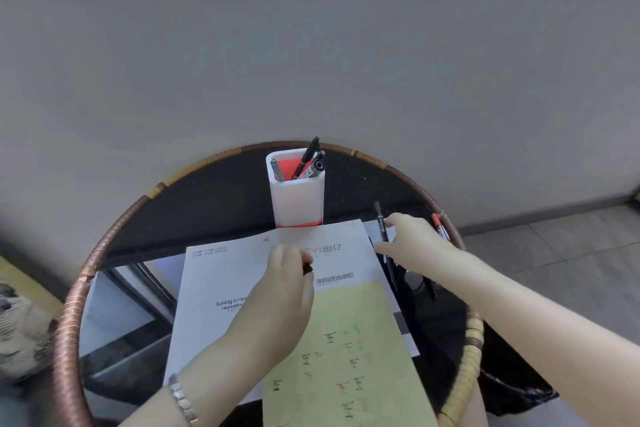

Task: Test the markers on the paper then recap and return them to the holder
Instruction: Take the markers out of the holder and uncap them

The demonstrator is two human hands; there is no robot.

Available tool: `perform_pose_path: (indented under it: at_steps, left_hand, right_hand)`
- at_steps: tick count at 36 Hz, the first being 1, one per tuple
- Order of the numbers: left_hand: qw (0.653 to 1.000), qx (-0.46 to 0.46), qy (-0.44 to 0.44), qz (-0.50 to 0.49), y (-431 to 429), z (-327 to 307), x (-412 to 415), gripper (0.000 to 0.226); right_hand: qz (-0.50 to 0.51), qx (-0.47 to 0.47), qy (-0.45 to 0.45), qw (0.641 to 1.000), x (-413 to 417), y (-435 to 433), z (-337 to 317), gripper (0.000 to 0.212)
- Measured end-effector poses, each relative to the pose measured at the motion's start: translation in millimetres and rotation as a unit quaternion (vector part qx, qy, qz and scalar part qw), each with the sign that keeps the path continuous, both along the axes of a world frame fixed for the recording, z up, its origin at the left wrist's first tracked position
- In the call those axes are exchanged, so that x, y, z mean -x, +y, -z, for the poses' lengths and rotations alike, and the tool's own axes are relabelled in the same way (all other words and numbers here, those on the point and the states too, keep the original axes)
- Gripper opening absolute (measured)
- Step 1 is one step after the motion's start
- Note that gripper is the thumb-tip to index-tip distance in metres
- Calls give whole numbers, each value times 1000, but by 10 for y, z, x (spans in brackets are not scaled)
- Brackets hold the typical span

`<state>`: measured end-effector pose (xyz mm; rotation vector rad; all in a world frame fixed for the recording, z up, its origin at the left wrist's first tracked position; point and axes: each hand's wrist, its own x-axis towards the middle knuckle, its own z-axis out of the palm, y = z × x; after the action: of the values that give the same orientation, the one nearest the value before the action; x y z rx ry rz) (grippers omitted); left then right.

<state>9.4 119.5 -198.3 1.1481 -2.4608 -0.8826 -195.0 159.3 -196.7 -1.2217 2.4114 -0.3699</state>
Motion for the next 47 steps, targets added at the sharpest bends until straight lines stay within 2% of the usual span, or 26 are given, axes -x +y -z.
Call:
perform_pose_path:
  at_steps: [3,9,12,14,18,22,25,29,31,33,38,44,47]
  left_hand:
    - [1000,5,29,10,17,27,14,14]
    - [993,-103,60,-4,-9,78,204,8]
    - [984,-171,51,-11,9,71,424,7]
    - [983,-177,42,-3,19,73,604,9]
    - [988,-155,26,3,-3,95,988,12]
    - [996,-82,-28,10,4,176,1259,11]
    - [997,-55,-60,6,30,236,1344,35]
    - [996,-62,-56,33,49,238,1354,20]
    - [997,-58,-45,35,46,215,1302,34]
    - [998,-28,-41,34,23,154,1205,38]
    - [998,50,-33,19,-137,-48,790,26]
    - [996,60,4,-60,-362,-258,222,18]
    - [994,65,9,-84,-430,-304,-5,16]
  right_hand:
    - [-6,9,25,1000,-87,-1,84,37]
    - [5,35,77,996,2,93,159,22]
    - [10,45,60,997,68,158,163,22]
    - [14,59,45,997,115,199,174,21]
    - [15,103,27,994,228,290,169,14]
    - [32,134,10,990,330,389,121,11]
    - [41,135,-4,990,375,442,110,7]
    - [40,135,1,990,397,466,96,6]
    - [39,139,0,990,382,452,79,7]
    - [29,151,4,988,355,411,58,8]
    - [-23,211,-4,977,150,165,-97,10]
    - [-58,270,3,961,-162,-371,-357,28]
    - [-48,250,25,967,-262,-611,-430,38]
